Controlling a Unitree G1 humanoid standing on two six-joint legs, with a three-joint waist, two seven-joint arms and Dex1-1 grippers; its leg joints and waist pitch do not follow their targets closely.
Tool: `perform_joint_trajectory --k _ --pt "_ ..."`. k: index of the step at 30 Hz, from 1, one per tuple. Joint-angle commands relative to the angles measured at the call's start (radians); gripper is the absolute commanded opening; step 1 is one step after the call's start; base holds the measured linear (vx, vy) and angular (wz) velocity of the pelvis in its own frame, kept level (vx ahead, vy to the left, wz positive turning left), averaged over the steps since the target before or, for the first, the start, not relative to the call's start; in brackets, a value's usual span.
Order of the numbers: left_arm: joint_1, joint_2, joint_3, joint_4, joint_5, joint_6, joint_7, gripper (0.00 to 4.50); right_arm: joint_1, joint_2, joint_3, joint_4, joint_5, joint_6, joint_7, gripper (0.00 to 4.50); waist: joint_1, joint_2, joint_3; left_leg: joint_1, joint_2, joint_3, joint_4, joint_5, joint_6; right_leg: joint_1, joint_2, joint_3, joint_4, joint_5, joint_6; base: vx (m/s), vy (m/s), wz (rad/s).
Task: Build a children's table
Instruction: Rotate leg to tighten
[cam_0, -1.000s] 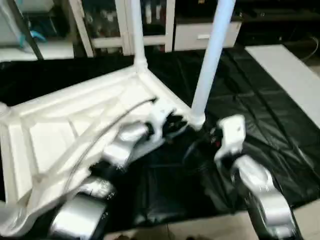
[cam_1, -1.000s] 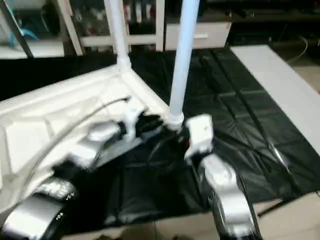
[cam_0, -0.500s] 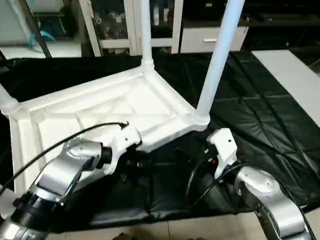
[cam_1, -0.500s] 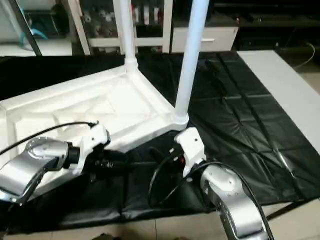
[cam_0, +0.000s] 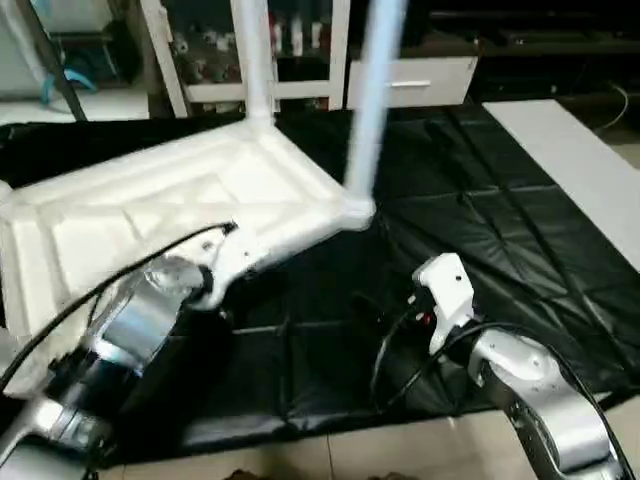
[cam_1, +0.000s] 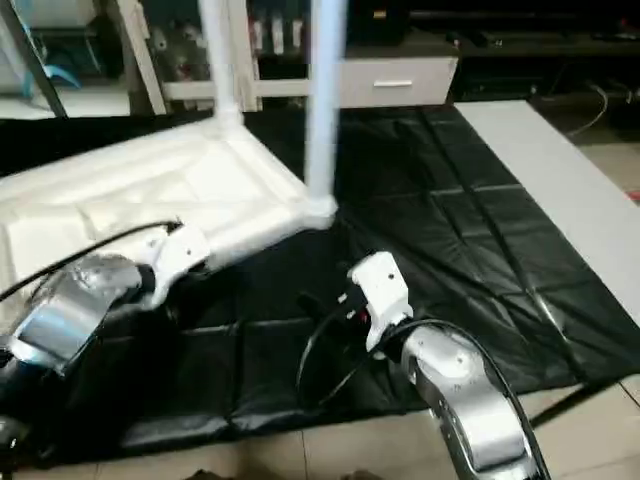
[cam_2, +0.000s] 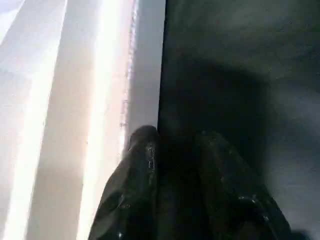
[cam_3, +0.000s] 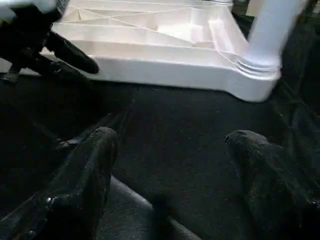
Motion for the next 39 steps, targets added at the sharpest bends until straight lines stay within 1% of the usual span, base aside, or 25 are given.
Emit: perform_joint_trajectory --k 1,7,11,13,14,16,17,19,20,21,22,24,25,26,27,29,30,31,32,33,35,36,37,38,39 --pt "-0.031 0.022 -0.027 0.102 0.073 -0.046 0.086 1.43 -0.01 0.003 0.006 -0.007 -0.009 0.006 -0.01 3.76 0.005 -0.001 -0.055 0.015 0.034 -0.026 -0.079 -0.278 -0.015 0.032 -0.039 0.035 -0.079 -0.281 -0.14 0.0 0.0 0.0" --pt "-0.093 -0.064 0.004 0.31 0.102 -0.211 0.284 1.43 -0.015 0.013 0.006 0.011 -0.017 -0.002 -0.023 3.76 0.011 -0.001 -0.062 0.014 0.035 -0.024 -0.072 -0.216 0.003 0.037 -0.04 0.033 -0.066 -0.15 -0.185 0.0 0.0 0.0" --pt "-0.093 -0.095 0.02 0.349 0.1 -0.286 0.366 1.43 -0.016 0.015 0.005 0.012 -0.017 -0.001 -0.026 3.76 0.017 0.0 -0.065 0.014 0.038 -0.024 -0.07 -0.199 0.015 0.04 -0.043 0.031 -0.061 -0.106 -0.201 0.0 0.0 0.0" --pt "-0.05 -0.146 0.107 0.32 0.015 -0.358 0.404 1.43 -0.006 0.015 0.004 0.002 -0.014 -0.002 -0.022 3.76 0.017 0.003 -0.064 0.014 0.038 -0.023 -0.07 -0.201 0.02 0.041 -0.043 0.031 -0.062 -0.093 -0.215 0.0 0.0 0.0" --pt "-0.016 -0.166 0.142 0.283 -0.038 -0.386 0.378 1.43 -0.002 0.016 0.001 -0.005 -0.008 -0.001 -0.019 3.76 0.019 0.001 -0.064 0.014 0.039 -0.023 -0.069 -0.205 0.021 0.041 -0.045 0.031 -0.062 -0.096 -0.219 0.0 0.0 0.0" --pt "0.014 -0.182 0.169 0.252 -0.084 -0.411 0.351 1.43 0.003 0.017 -0.001 -0.011 -0.003 -0.001 -0.016 3.76 0.021 -0.001 -0.063 0.012 0.041 -0.023 -0.071 -0.213 0.025 0.042 -0.047 0.03 -0.062 -0.109 -0.226 0.0 0.0 0.0" --pt "0.059 -0.205 0.211 0.212 -0.144 -0.472 0.336 1.43 0.008 0.019 -0.005 -0.017 0.006 -0.003 -0.013 3.76 0.022 0.002 -0.062 0.013 0.04 -0.022 -0.071 -0.215 0.026 0.04 -0.045 0.03 -0.063 -0.115 -0.223 0.0 0.0 0.0" --pt "0.169 -0.239 0.302 0.111 -0.265 -0.609 0.339 1.43 0.016 0.026 -0.012 -0.026 0.027 -0.012 -0.005 3.76 0.02 -0.001 -0.06 0.007 0.045 -0.025 -0.075 -0.242 0.025 0.045 -0.052 0.03 -0.065 -0.143 -0.227 0.0 0.0 0.0" --pt "0.191 -0.243 0.319 0.089 -0.284 -0.636 0.344 1.43 0.017 0.027 -0.013 -0.028 0.031 -0.014 -0.004 3.76 0.019 -0.003 -0.061 0.008 0.046 -0.024 -0.074 -0.247 0.026 0.042 -0.051 0.03 -0.067 -0.145 -0.226 0.0 0.0 0.0" --pt "0.255 -0.248 0.365 0.028 -0.312 -0.715 0.378 1.43 0.019 0.033 -0.015 -0.028 0.039 -0.021 0.001 3.76 0.016 0.0 -0.061 0.01 0.045 -0.022 -0.074 -0.264 0.03 0.038 -0.046 0.029 -0.068 -0.155 -0.218 0.0 0.0 0.0" --pt "0.255 -0.248 0.365 0.028 -0.312 -0.715 0.378 1.43 0.019 0.033 -0.015 -0.028 0.039 -0.021 0.001 3.76 0.011 -0.001 -0.057 0.007 0.047 -0.023 -0.078 -0.284 0.031 0.038 -0.045 0.029 -0.071 -0.18 -0.202 0.0 0.0 0.0" --pt "0.314 -0.25 0.411 -0.028 -0.297 -0.799 0.454 1.43 0.016 0.039 -0.015 -0.025 0.046 -0.029 0.005 3.76 0.012 -0.004 -0.055 0.012 0.048 -0.024 -0.079 -0.318 0.023 0.034 -0.043 0.028 -0.076 -0.239 -0.176 0.0 0.0 0.0" --pt "0.333 -0.253 0.43 -0.046 -0.285 -0.828 0.485 1.6 0.015 0.042 -0.015 -0.025 0.048 -0.031 0.006 3.76 0.012 -0.004 -0.05 0.013 0.047 -0.023 -0.082 -0.333 0.015 0.03 -0.043 0.028 -0.082 -0.285 -0.155 0.0 0.0 0.0" --pt "0.366 -0.253 0.474 -0.076 -0.238 -0.885 0.576 1.76 0.012 0.045 -0.012 -0.022 0.048 -0.035 0.006 3.76 0.012 -0.003 -0.052 0.015 0.046 -0.023 -0.081 -0.337 0.011 0.03 -0.041 0.029 -0.082 -0.297 -0.145 0.0 0.0 0.0" --pt "0.404 -0.259 0.535 -0.114 -0.177 -0.937 0.681 1.76 0.008 0.048 -0.009 -0.017 0.049 -0.04 0.007 3.76 0.012 -0.008 -0.051 0.014 0.05 -0.025 -0.082 -0.341 0.005 0.028 -0.04 0.03 -0.082 -0.295 -0.135 0.0 0.0 0.0" --pt "0.462 -0.284 0.642 -0.19 -0.103 -0.99 0.808 1.86 0.0 0.053 -0.005 -0.009 0.049 -0.045 0.01 3.76 0.007 -0.009 -0.05 0.008 0.051 -0.028 -0.084 -0.332 0.001 0.035 -0.04 0.027 -0.079 -0.279 -0.115 0.0 0.0 0.0" --pt "0.474 -0.292 0.663 -0.21 -0.095 -0.994 0.824 1.98 -0.002 0.053 -0.004 -0.007 0.048 -0.047 0.011 3.76 0.005 -0.007 -0.052 0.01 0.051 -0.028 -0.084 -0.324 -0.001 0.034 -0.039 0.028 -0.079 -0.269 -0.11 0.0 0.0 0.0" --pt "0.481 -0.297 0.675 -0.221 -0.09 -0.997 0.833 2.13 -0.003 0.053 -0.003 -0.006 0.048 -0.048 0.012 3.76 0.004 -0.011 -0.052 0.011 0.051 -0.027 -0.083 -0.324 -0.002 0.032 -0.038 0.028 -0.08 -0.265 -0.11 0.0 0.0 0.0" --pt "0.515 -0.317 0.713 -0.285 -0.074 -0.994 0.855 2.18 -0.012 0.055 -0.001 0.003 0.049 -0.051 0.017 3.76 0.007 -0.008 -0.05 0.015 0.048 -0.026 -0.082 -0.332 -0.003 0.026 -0.036 0.029 -0.083 -0.278 -0.108 0.0 0.0 0.0" --pt "0.522 -0.322 0.719 -0.296 -0.076 -0.993 0.855 2.21 -0.014 0.055 0.0 0.006 0.05 -0.051 0.019 3.76 0.008 -0.008 -0.052 0.015 0.052 -0.028 -0.083 -0.328 -0.006 0.028 -0.038 0.03 -0.08 -0.253 -0.118 0.0 0.0 0.0" --pt "0.547 -0.335 0.746 -0.332 -0.064 -0.995 0.886 2.42 -0.024 0.057 0.003 0.015 0.051 -0.055 0.028 3.76 0.013 -0.008 -0.05 0.02 0.05 -0.025 -0.082 -0.342 -0.009 0.021 -0.033 0.03 -0.082 -0.247 -0.115 0.0 0.0 0.0" --pt "0.557 -0.338 0.753 -0.345 -0.059 -0.998 0.904 2.53 -0.026 0.057 0.004 0.017 0.051 -0.056 0.033 3.76 0.016 -0.022 -0.051 0.016 0.05 -0.026 -0.083 -0.341 -0.007 0.024 -0.035 0.031 -0.076 -0.251 -0.111 0.0 0.0 0.0" --pt "0.559 -0.339 0.755 -0.347 -0.057 -0.998 0.907 2.58 -0.027 0.057 0.004 0.017 0.051 -0.056 0.033 3.76 0.019 -0.017 -0.05 0.017 0.05 -0.026 -0.084 -0.344 -0.01 0.023 -0.034 0.031 -0.079 -0.258 -0.106 0.0 0.0 0.0" --pt "0.571 -0.348 0.774 -0.371 -0.048 -0.987 0.94 2.62 -0.033 0.057 0.008 0.019 0.056 -0.057 0.044 3.76 0.022 -0.019 -0.05 0.02 0.051 -0.027 -0.084 -0.351 -0.018 0.019 -0.034 0.031 -0.079 -0.261 -0.098 0.0 0.0 0.0" --pt "0.577 -0.355 0.786 -0.384 -0.046 -0.979 0.958 2.62 -0.037 0.057 0.011 0.02 0.06 -0.057 0.051 3.76 0.02 -0.022 -0.05 0.018 0.052 -0.029 -0.086 -0.365 -0.028 0.022 -0.033 0.03 -0.078 -0.256 -0.095 0.0 0.0 0.0"
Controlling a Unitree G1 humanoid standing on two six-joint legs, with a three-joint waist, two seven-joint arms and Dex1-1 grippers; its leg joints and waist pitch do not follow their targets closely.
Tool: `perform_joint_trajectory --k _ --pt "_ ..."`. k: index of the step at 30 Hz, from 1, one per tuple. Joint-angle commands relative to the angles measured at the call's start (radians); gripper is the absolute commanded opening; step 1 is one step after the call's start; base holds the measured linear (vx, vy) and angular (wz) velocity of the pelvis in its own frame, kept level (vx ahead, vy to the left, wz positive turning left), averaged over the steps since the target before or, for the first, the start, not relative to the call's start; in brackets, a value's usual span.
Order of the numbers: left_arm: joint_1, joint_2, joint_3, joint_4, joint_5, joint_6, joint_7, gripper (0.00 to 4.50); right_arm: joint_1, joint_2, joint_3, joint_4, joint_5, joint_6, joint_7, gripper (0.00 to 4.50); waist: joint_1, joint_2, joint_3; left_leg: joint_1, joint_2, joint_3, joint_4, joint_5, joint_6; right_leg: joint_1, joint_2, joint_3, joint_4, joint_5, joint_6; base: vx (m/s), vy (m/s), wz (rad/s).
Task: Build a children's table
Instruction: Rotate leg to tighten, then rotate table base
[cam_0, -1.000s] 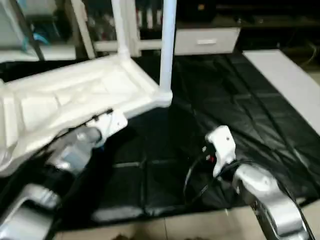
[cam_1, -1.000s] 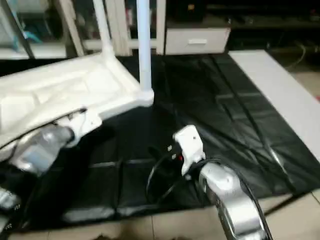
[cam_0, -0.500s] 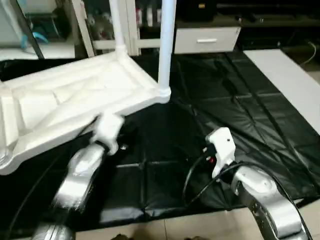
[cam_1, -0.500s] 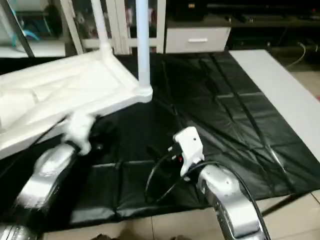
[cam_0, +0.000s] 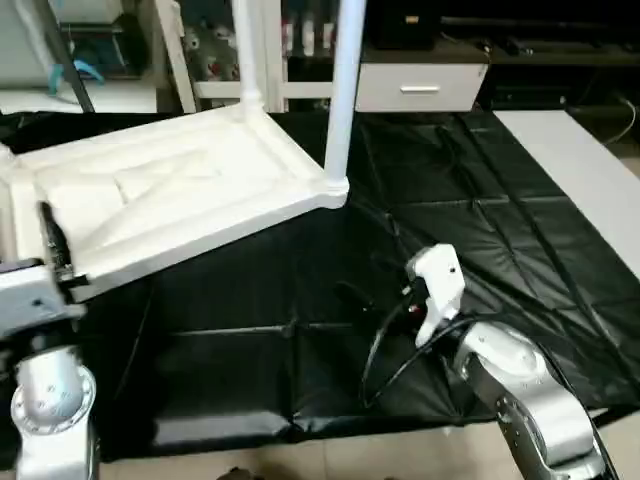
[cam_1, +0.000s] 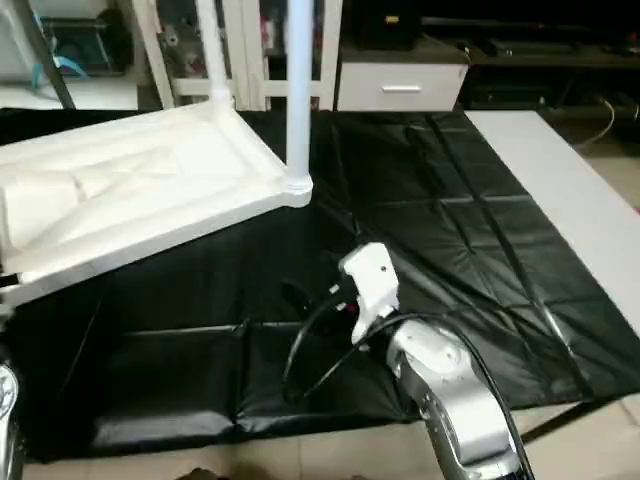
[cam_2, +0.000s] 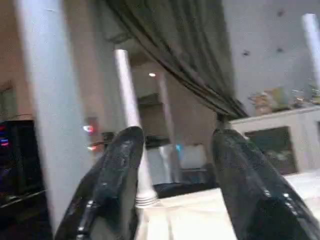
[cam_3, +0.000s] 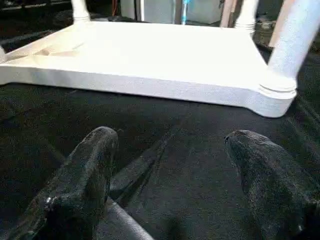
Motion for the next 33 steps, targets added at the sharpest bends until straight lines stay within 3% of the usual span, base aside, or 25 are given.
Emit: perform_joint_trajectory --k 1,3,5,6,7,9,12,13,14,17,22,24,25,26,28,30,31,33 --pt "0.015 -0.017 0.04 -0.05 0.019 0.022 0.068 2.7 -0.013 -0.003 0.006 0.009 0.022 -0.007 0.028 3.76 -0.003 0.015 -0.041 0.023 0.045 -0.03 -0.089 -0.377 -0.036 0.02 -0.033 0.033 -0.074 -0.257 -0.093 0.0 0.0 0.0" --pt "0.028 -0.042 0.099 -0.093 0.031 0.05 0.111 2.96 -0.021 -0.028 0.046 -0.008 0.048 0.005 0.105 3.76 -0.005 0.002 -0.042 0.02 0.046 -0.031 -0.088 -0.386 -0.03 0.024 -0.035 0.032 -0.074 -0.258 -0.091 0.0 0.0 0.0" --pt "0.03 -0.046 0.114 -0.102 0.032 0.056 0.115 3.02 -0.022 -0.039 0.061 -0.016 0.055 0.012 0.133 3.76 -0.005 0.006 -0.041 0.021 0.045 -0.032 -0.086 -0.383 -0.024 0.02 -0.036 0.033 -0.078 -0.265 -0.088 0.0 0.0 0.0" --pt "0.028 -0.042 0.122 -0.097 0.018 0.061 0.114 3.02 -0.025 -0.062 0.084 -0.036 0.096 0.062 0.192 3.76 -0.004 0.007 -0.042 0.02 0.043 -0.033 -0.086 -0.38 -0.022 0.021 -0.034 0.033 -0.077 -0.266 -0.085 0.0 0.0 0.0" --pt "0.028 -0.041 0.123 -0.096 0.014 0.062 0.113 3.28 -0.026 -0.065 0.087 -0.039 0.104 0.073 0.202 3.76 -0.002 0.004 -0.041 0.022 0.044 -0.034 -0.085 -0.39 -0.02 0.019 -0.033 0.033 -0.079 -0.272 -0.08 0.0 0.0 0.0" --pt "0.024 -0.036 0.125 -0.091 0.004 0.065 0.111 3.4 -0.03 -0.08 0.099 -0.052 0.134 0.111 0.237 3.76 0.002 0.005 -0.042 0.022 0.044 -0.034 -0.085 -0.388 -0.021 0.018 -0.033 0.034 -0.079 -0.271 -0.08 0.0 0.0 0.0" --pt "0.011 -0.023 0.124 -0.081 -0.024 0.078 0.102 3.59 -0.045 -0.113 0.12 -0.071 0.168 0.159 0.304 3.76 0.007 0.014 -0.042 0.024 0.043 -0.037 -0.085 -0.406 -0.036 0.017 -0.03 0.032 -0.077 -0.26 -0.081 0.0 0.0 0.0" --pt "-0.01 -0.005 0.107 -0.054 -0.067 0.09 0.056 3.75 -0.058 -0.123 0.123 -0.07 0.178 0.17 0.326 3.76 0.01 0.017 -0.043 0.025 0.04 -0.037 -0.084 -0.41 -0.04 0.015 -0.031 0.032 -0.077 -0.263 -0.082 0.0 0.0 0.0" --pt "-0.019 0.0 0.105 -0.046 -0.076 0.092 0.045 3.83 -0.063 -0.126 0.124 -0.068 0.182 0.172 0.332 3.76 0.013 0.027 -0.043 0.026 0.039 -0.039 -0.085 -0.414 -0.043 0.014 -0.031 0.033 -0.076 -0.266 -0.084 0.0 0.0 0.0" --pt "-0.068 0.026 0.118 0.003 -0.132 0.123 -0.002 3.98 -0.087 -0.139 0.127 -0.06 0.186 0.171 0.352 3.76 0.014 0.025 -0.042 0.027 0.039 -0.038 -0.084 -0.419 -0.053 0.014 -0.031 0.032 -0.075 -0.26 -0.098 0.0 0.0 0.0" --pt "-0.18 0.123 0.132 0.126 -0.241 0.176 -0.102 4.42 -0.104 -0.165 0.137 -0.068 0.186 0.186 0.377 3.76 0.017 0.031 -0.048 0.026 0.036 -0.045 -0.083 -0.396 -0.071 0.018 -0.032 0.032 -0.064 -0.216 -0.11 0.0 0.0 0.0" --pt "-0.198 0.138 0.134 0.148 -0.258 0.193 -0.119 4.42 -0.103 -0.168 0.14 -0.07 0.185 0.187 0.378 3.76 0.016 0.032 -0.048 0.024 0.035 -0.046 -0.084 -0.388 -0.073 0.022 -0.033 0.032 -0.062 -0.199 -0.12 0.0 0.0 0.0" --pt "-0.211 0.15 0.14 0.166 -0.27 0.199 -0.129 4.42 -0.102 -0.169 0.143 -0.073 0.184 0.187 0.377 3.76 0.018 0.041 -0.048 0.025 0.036 -0.048 -0.084 -0.387 -0.078 0.022 -0.033 0.032 -0.059 -0.185 -0.128 0.0 0.0 0.0" --pt "-0.221 0.16 0.141 0.182 -0.291 0.209 -0.155 4.42 -0.101 -0.169 0.146 -0.075 0.185 0.188 0.375 3.76 0.016 0.034 -0.049 0.024 0.036 -0.045 -0.082 -0.38 -0.075 0.023 -0.033 0.032 -0.061 -0.174 -0.132 0.0 0.0 0.0" --pt "-0.237 0.176 0.14 0.212 -0.333 0.223 -0.211 4.42 -0.098 -0.168 0.15 -0.08 0.184 0.189 0.372 3.76 0.018 0.041 -0.048 0.027 0.033 -0.043 -0.081 -0.389 -0.073 0.02 -0.033 0.032 -0.063 -0.196 -0.14 0.0 0.0 0.0" --pt "-0.255 0.195 0.134 0.251 -0.466 0.304 -0.358 4.42 -0.092 -0.168 0.155 -0.086 0.179 0.186 0.367 3.76 0.024 0.046 -0.047 0.033 0.033 -0.042 -0.082 -0.409 -0.081 0.016 -0.034 0.034 -0.064 -0.234 -0.139 0.0 0.0 0.0" --pt "-0.255 0.195 0.134 0.251 -0.466 0.304 -0.358 4.42 -0.092 -0.168 0.155 -0.086 0.179 0.186 0.367 3.76 0.03 0.05 -0.045 0.034 0.034 -0.044 -0.084 -0.426 -0.089 0.014 -0.034 0.034 -0.067 -0.258 -0.142 0.0 0.0 0.0" --pt "-0.254 0.204 0.137 0.255 -0.574 0.378 -0.469 4.42 -0.084 -0.17 0.152 -0.092 0.178 0.185 0.363 3.76 0.038 0.056 -0.041 0.041 0.036 -0.042 -0.085 -0.462 -0.099 0.006 -0.034 0.035 -0.07 -0.291 -0.141 0.0 0.0 0.0"
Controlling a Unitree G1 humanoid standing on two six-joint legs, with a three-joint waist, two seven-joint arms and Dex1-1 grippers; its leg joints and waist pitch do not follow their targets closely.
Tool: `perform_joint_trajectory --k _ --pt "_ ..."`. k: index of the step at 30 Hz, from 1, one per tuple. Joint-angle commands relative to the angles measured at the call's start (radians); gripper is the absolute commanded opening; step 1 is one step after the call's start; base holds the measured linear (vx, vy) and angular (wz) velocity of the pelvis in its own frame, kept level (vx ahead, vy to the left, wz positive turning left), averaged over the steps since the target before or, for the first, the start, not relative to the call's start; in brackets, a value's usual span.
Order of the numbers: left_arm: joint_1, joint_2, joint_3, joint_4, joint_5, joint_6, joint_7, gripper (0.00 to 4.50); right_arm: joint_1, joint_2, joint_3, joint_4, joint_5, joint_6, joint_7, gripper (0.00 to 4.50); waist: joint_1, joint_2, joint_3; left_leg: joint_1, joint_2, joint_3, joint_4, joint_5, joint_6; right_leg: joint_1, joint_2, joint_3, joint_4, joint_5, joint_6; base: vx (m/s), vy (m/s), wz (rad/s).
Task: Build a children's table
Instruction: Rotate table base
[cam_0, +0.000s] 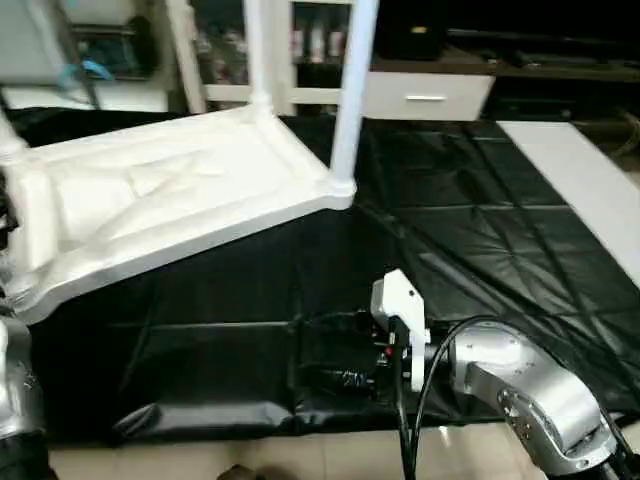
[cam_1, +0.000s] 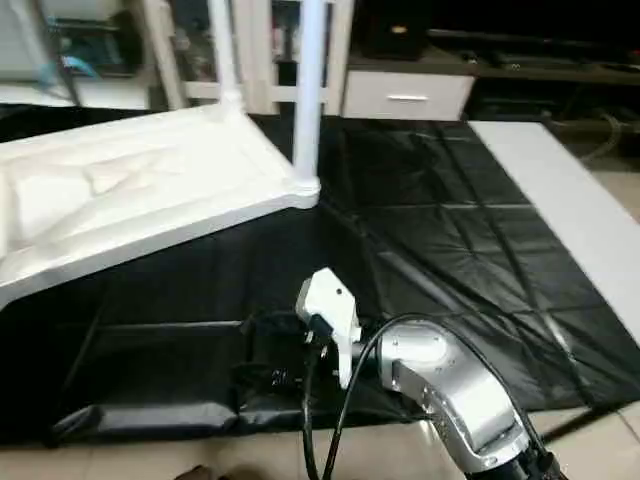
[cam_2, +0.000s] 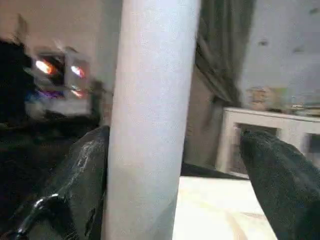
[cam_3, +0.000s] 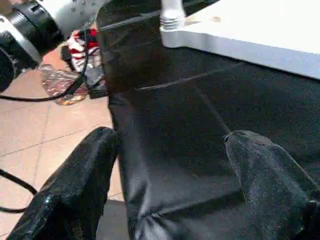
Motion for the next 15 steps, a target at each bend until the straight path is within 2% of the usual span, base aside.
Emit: perform_joint_trajectory --k 1,2,3,4,6,8,9,10,12,15 --pt "-0.002 -0.001 -0.029 0.02 -0.066 0.068 -0.09 4.42 -0.001 -0.009 -0.004 -0.03 0.0 0.005 -0.005 3.76 -0.004 0.031 -0.045 0.044 0.035 -0.023 -0.092 -0.477 -0.096 -0.001 -0.046 0.034 -0.075 -0.315 -0.138 0.0 0.0 0.0" --pt "0.02 0.01 -0.029 -0.007 -0.196 0.193 -0.213 4.42 0.009 -0.016 -0.008 -0.039 -0.001 0.004 -0.006 3.76 -0.001 0.035 -0.042 0.048 0.035 -0.023 -0.092 -0.509 -0.099 -0.005 -0.045 0.035 -0.079 -0.356 -0.133 0.0 0.0 0.0" --pt "0.02 0.01 -0.029 -0.007 -0.196 0.193 -0.213 4.42 0.009 -0.016 -0.008 -0.039 -0.001 0.004 -0.006 3.76 0.003 0.034 -0.04 0.047 0.034 -0.023 -0.094 -0.515 -0.099 -0.005 -0.047 0.037 -0.08 -0.389 -0.13 0.0 0.0 0.0" --pt "0.051 0.029 -0.05 -0.024 -0.244 0.251 -0.305 4.42 0.016 -0.021 -0.009 -0.043 -0.003 0.001 -0.008 3.76 0.005 0.037 -0.039 0.048 0.035 -0.025 -0.095 -0.527 -0.098 -0.006 -0.048 0.038 -0.083 -0.42 -0.119 0.0 0.0 0.0" --pt "0.093 0.047 -0.073 -0.057 -0.323 0.364 -0.387 4.42 0.023 -0.025 -0.011 -0.047 -0.004 0.0 -0.009 3.76 0.007 0.04 -0.036 0.048 0.036 -0.024 -0.098 -0.541 -0.096 -0.01 -0.047 0.04 -0.087 -0.462 -0.106 0.0 0.0 0.0" --pt "0.131 0.072 -0.102 -0.086 -0.377 0.449 -0.467 4.42 0.029 -0.03 -0.012 -0.05 -0.006 -0.003 -0.011 3.76 0.008 0.043 -0.035 0.053 0.035 -0.025 -0.096 -0.559 -0.097 -0.015 -0.049 0.041 -0.094 -0.511 -0.096 0.0 0.0 0.0" --pt "0.153 0.093 -0.132 -0.109 -0.403 0.5 -0.518 4.42 0.033 -0.033 -0.013 -0.053 -0.007 -0.003 -0.014 3.76 0.007 0.045 -0.034 0.049 0.035 -0.028 -0.099 -0.563 -0.097 -0.012 -0.051 0.041 -0.096 -0.536 -0.087 0.0 0.0 0.0" --pt "0.183 0.126 -0.199 -0.15 -0.439 0.588 -0.598 4.42 0.043 -0.04 -0.012 -0.056 -0.013 -0.008 -0.016 3.76 0.005 0.047 -0.032 0.049 0.035 -0.029 -0.101 -0.579 -0.1 -0.013 -0.05 0.04 -0.096 -0.56 -0.075 0.0 0.0 0.0" --pt "0.191 0.139 -0.221 -0.163 -0.451 0.616 -0.625 4.42 0.047 -0.043 -0.011 -0.058 -0.015 -0.01 -0.017 3.76 0.006 0.048 -0.03 0.05 0.035 -0.032 -0.104 -0.597 -0.1 -0.014 -0.049 0.039 -0.101 -0.588 -0.065 0.0 0.0 0.0" --pt "0.166 0.155 -0.317 -0.194 -0.443 0.665 -0.687 4.42 0.066 -0.053 -0.008 -0.068 -0.021 -0.015 -0.022 3.76 -0.006 0.051 -0.026 0.046 0.034 -0.039 -0.111 -0.637 -0.103 -0.008 -0.05 0.032 -0.109 -0.636 -0.044 0.0 0.0 0.0"
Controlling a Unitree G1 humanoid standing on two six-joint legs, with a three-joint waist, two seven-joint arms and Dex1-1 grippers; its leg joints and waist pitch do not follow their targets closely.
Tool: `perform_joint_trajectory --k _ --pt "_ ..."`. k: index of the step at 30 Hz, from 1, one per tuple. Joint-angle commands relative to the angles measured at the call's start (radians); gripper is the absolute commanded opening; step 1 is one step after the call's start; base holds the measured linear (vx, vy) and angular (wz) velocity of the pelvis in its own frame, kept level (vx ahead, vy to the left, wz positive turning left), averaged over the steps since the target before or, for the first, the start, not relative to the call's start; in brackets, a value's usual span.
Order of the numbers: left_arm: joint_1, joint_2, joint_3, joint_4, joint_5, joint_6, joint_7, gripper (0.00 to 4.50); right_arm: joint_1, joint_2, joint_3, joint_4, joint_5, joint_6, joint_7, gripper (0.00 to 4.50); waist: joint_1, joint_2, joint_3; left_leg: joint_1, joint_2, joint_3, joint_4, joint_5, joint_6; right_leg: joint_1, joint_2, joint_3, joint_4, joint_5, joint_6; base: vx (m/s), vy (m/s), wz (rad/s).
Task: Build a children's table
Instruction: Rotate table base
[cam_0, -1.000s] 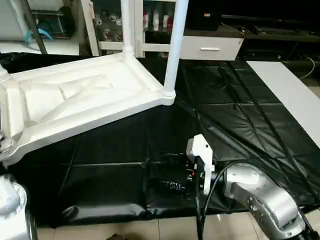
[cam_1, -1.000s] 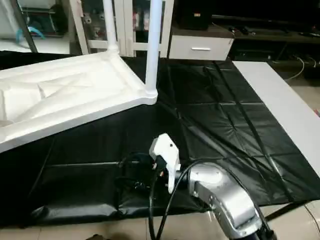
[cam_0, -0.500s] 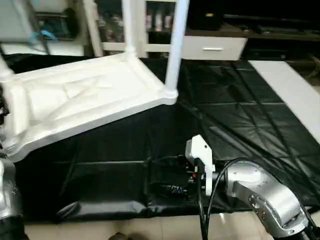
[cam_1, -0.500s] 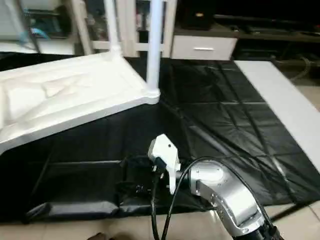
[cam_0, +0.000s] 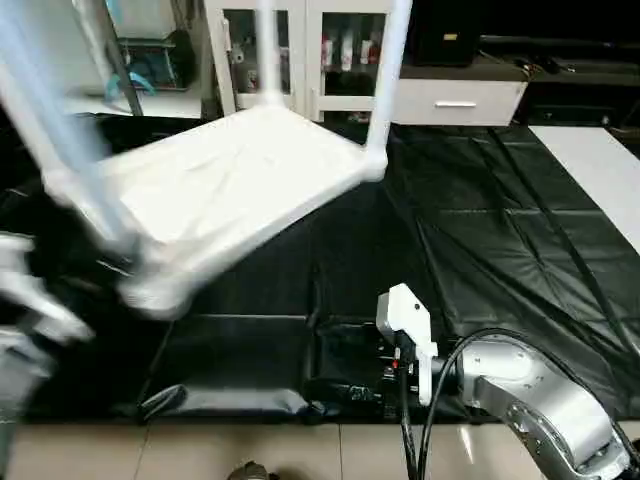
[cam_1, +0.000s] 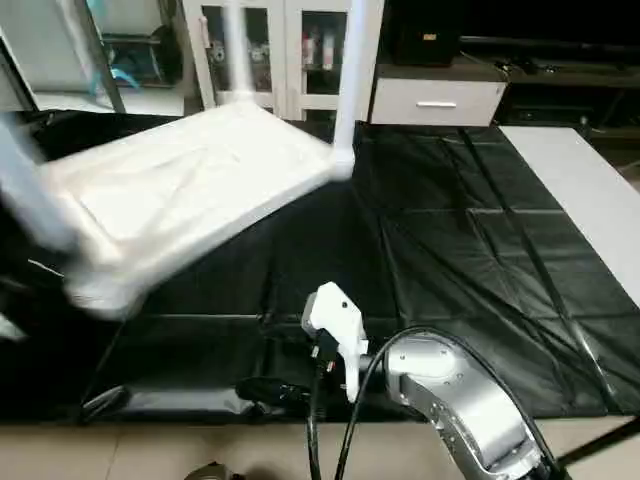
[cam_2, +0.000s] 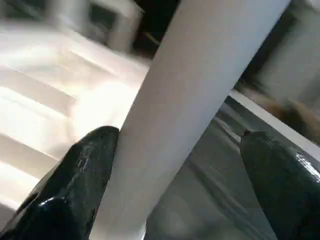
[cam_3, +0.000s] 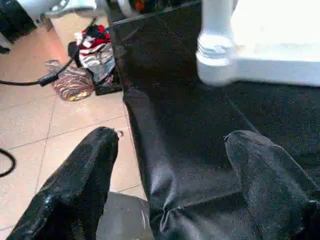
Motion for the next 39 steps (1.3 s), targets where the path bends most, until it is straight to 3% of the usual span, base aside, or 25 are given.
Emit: perform_joint_trajectory --k 1,3,6,10,11,12,14,15,16,18,19,21,22,23,24,25,26,27,28,29,30,31,33,34,39 --pt "-0.052 0.002 -0.1 -0.036 0.011 0.054 -0.059 4.42 0.016 -0.012 -0.011 -0.037 -0.014 -0.008 -0.011 3.76 -0.022 0.016 -0.027 0.044 0.037 -0.037 -0.11 -0.64 -0.1 -0.011 -0.049 0.026 -0.109 -0.643 -0.045 0.0 0.0 0.0" --pt "-0.07 -0.005 -0.118 -0.034 0.018 0.059 -0.067 4.42 0.017 -0.012 -0.012 -0.037 -0.013 -0.007 -0.011 3.76 -0.024 0.02 -0.027 0.045 0.035 -0.039 -0.109 -0.647 -0.099 -0.01 -0.049 0.023 -0.112 -0.659 -0.041 0.0 0.0 0.0" --pt "-0.189 -0.07 -0.218 0.014 0.081 0.05 -0.089 4.42 0.026 -0.017 -0.022 -0.042 -0.011 -0.003 -0.018 3.76 -0.043 0.014 -0.03 0.032 0.034 -0.044 -0.115 -0.598 -0.088 0.012 -0.056 0.013 -0.114 -0.654 -0.029 0.0 0.0 0.0" --pt "-0.321 -0.15 -0.339 0.121 0.183 -0.003 -0.107 4.42 0.027 -0.024 -0.026 -0.051 -0.006 0.001 -0.028 3.76 -0.066 0.01 -0.026 0.04 0.025 -0.044 -0.104 -0.607 -0.075 0.006 -0.056 0.0 -0.137 -0.727 -0.013 0.0 0.0 0.0" --pt "-0.325 -0.153 -0.343 0.127 0.189 -0.007 -0.106 4.42 0.027 -0.024 -0.027 -0.051 -0.006 0.001 -0.029 3.76 -0.071 0.022 -0.024 0.039 0.026 -0.046 -0.106 -0.61 -0.074 0.009 -0.057 -0.003 -0.137 -0.723 -0.017 0.0 0.0 0.0" --pt "-0.347 -0.167 -0.365 0.153 0.213 -0.027 -0.102 4.42 0.03 -0.025 -0.028 -0.057 -0.006 0.004 -0.033 3.76 -0.084 0.018 -0.023 0.036 0.029 -0.05 -0.111 -0.634 -0.071 0.017 -0.053 -0.016 -0.14 -0.702 -0.019 0.0 0.0 0.0" --pt "-0.389 -0.198 -0.411 0.219 0.28 -0.078 -0.089 4.42 0.04 -0.03 -0.033 -0.069 -0.006 0.008 -0.041 3.76 -0.098 0.039 -0.018 0.036 0.033 -0.055 -0.123 -0.697 -0.068 0.028 -0.046 -0.04 -0.141 -0.669 -0.018 -0.032 0.053 -0.13" --pt "-0.389 -0.198 -0.411 0.219 0.28 -0.078 -0.089 4.42 0.04 -0.03 -0.033 -0.069 -0.006 0.008 -0.041 3.76 -0.107 0.034 -0.015 0.033 0.036 -0.059 -0.131 -0.721 -0.068 0.036 -0.045 -0.05 -0.144 -0.65 -0.017 -0.029 0.051 -0.14" --pt "-0.406 -0.205 -0.441 0.249 0.323 -0.104 -0.091 4.42 0.052 -0.039 -0.037 -0.08 -0.008 0.011 -0.046 3.76 -0.118 0.047 -0.012 0.016 0.049 -0.069 -0.161 -0.793 -0.073 0.065 -0.041 -0.057 -0.114 -0.547 -0.036 0.0 0.0 0.0" --pt "-0.413 -0.194 -0.469 0.267 0.369 -0.122 -0.087 4.42 0.067 -0.05 -0.044 -0.094 -0.008 0.014 -0.05 3.76 -0.12 0.048 -0.008 0.004 0.06 -0.065 -0.191 -0.849 -0.078 0.083 -0.039 -0.051 -0.065 -0.469 -0.058 -0.031 -0.002 -0.02" --pt "-0.413 -0.194 -0.469 0.267 0.369 -0.122 -0.087 4.42 0.067 -0.05 -0.044 -0.094 -0.008 0.014 -0.05 3.76 -0.12 0.052 -0.005 0.004 0.056 -0.057 -0.196 -0.849 -0.079 0.079 -0.036 -0.05 -0.066 -0.498 -0.054 -0.025 -0.051 0.03" --pt "-0.434 -0.174 -0.507 0.316 0.449 -0.173 -0.078 4.42 0.08 -0.062 -0.054 -0.102 -0.006 0.016 -0.052 3.76 -0.124 0.028 0.003 0.052 0.021 -0.033 -0.14 -0.766 -0.064 0.025 -0.035 -0.072 -0.149 -0.747 -0.01 -0.032 -0.065 0.04" --pt "-0.448 -0.172 -0.514 0.348 0.475 -0.194 -0.068 4.42 0.085 -0.067 -0.057 -0.106 -0.004 0.017 -0.053 3.76 -0.157 0.009 0.006 0.155 -0.054 -0.013 0.079 -0.442 -0.011 -0.076 -0.092 -0.148 -0.315 -1.018 0.062 -0.049 -0.002 -0.2" --pt "-0.475 -0.173 -0.514 0.398 0.5 -0.227 -0.054 4.42 0.089 -0.074 -0.059 -0.11 -0.003 0.02 -0.052 3.76 -0.167 0.023 0.01 0.128 -0.041 -0.027 0.063 -0.411 -0.003 -0.026 -0.101 -0.188 -0.307 -0.972 0.072 -0.049 -0.002 -0.2" --pt "-0.495 -0.175 -0.512 0.436 0.512 -0.246 -0.046 4.42 0.092 -0.079 -0.06 -0.114 -0.002 0.022 -0.052 3.76 -0.182 0.075 0.014 0.051 0.037 -0.076 -0.074 -0.656 -0.029 0.107 -0.069 -0.232 -0.17 -0.636 0.073 0.116 0.094 -0.43" --pt "-0.525 -0.179 -0.506 0.484 0.516 -0.256 -0.051 4.42 0.091 -0.089 -0.058 -0.117 -0.003 0.024 -0.048 3.76 -0.14 0.08 0.027 -0.07 0.092 -0.11 -0.186 -0.899 -0.048 0.194 -0.059 -0.143 0.092 -0.353 -0.002 0.106 0.016 -0.11" --pt "-0.545 -0.178 -0.512 0.509 0.532 -0.266 -0.056 4.42 0.086 -0.098 -0.055 -0.116 -0.007 0.024 -0.044 3.76 -0.119 0.052 -0.019 0.04 0.06 -0.079 -0.149 -0.807 0.021 0.096 -0.041 -0.039 0.061 -0.13 -0.039 0.106 0.016 -0.11" --pt "-0.545 -0.178 -0.512 0.509 0.532 -0.266 -0.056 4.42 0.086 -0.098 -0.055 -0.116 -0.007 0.024 -0.044 3.76 -0.119 0.052 -0.019 0.04 0.06 -0.079 -0.149 -0.807 0.021 0.096 -0.041 -0.039 0.061 -0.13 -0.039 0.03 -0.112 -0.1" --pt "-0.553 -0.173 -0.524 0.512 0.548 -0.265 -0.06 4.42 0.083 -0.101 -0.055 -0.115 -0.013 0.021 -0.045 3.76 -0.111 0.029 -0.039 -0.013 0.008 -0.091 -0.062 -0.322 -0.054 0.114 -0.143 0.001 -0.064 -0.42 -0.086 0.001 -0.09 -0.33" --pt "-0.536 -0.167 -0.54 0.474 0.557 -0.282 -0.084 4.42 0.082 -0.102 -0.057 -0.115 -0.016 0.018 -0.05 3.76 -0.103 0.008 -0.032 -0.034 0.007 -0.082 -0.056 -0.222 -0.033 0.109 -0.133 -0.001 -0.073 -0.465 -0.057 0.001 -0.09 -0.33" --pt "-0.526 -0.165 -0.544 0.449 0.546 -0.243 -0.097 4.42 0.08 -0.102 -0.061 -0.114 -0.017 0.018 -0.055 3.76 -0.09 0.013 -0.05 -0.025 0.011 -0.08 -0.05 -0.051 0.005 0.099 -0.112 -0.002 -0.055 -0.312 -0.064 0.0 0.0 0.0" --pt "-0.526 -0.165 -0.544 0.449 0.546 -0.243 -0.097 4.42 0.08 -0.102 -0.061 -0.114 -0.017 0.018 -0.055 3.76 -0.087 0.024 -0.062 -0.018 0.01 -0.07 -0.045 0.057 0.039 0.096 -0.095 -0.01 -0.035 -0.101 -0.12 0.0 0.0 0.0" --pt "-0.541 -0.184 -0.517 0.495 0.588 -0.287 0.005 4.42 0.074 -0.091 -0.079 -0.107 -0.02 0.014 -0.083 3.76 -0.086 0.037 -0.057 -0.026 0.007 -0.057 -0.049 0.044 0.061 0.087 -0.07 -0.02 -0.029 0.037 -0.182 0.0 0.0 0.0" --pt "-0.551 -0.195 -0.499 0.525 0.605 -0.329 0.05 4.42 0.073 -0.089 -0.086 -0.106 -0.018 0.013 -0.088 3.76 -0.087 0.034 -0.061 -0.013 0.015 -0.056 -0.05 -0.002 0.069 0.087 -0.066 -0.016 -0.029 0.057 -0.215 0.0 0.0 0.0" --pt "-0.537 -0.243 -0.419 0.523 0.591 -0.419 0.153 4.42 0.069 -0.016 -0.142 -0.09 -0.02 -0.013 -0.191 3.76 -0.084 0.039 -0.066 -0.011 0.025 -0.055 -0.051 -0.003 0.104 0.085 -0.063 -0.014 -0.017 0.122 -0.274 0.0 0.0 0.0"
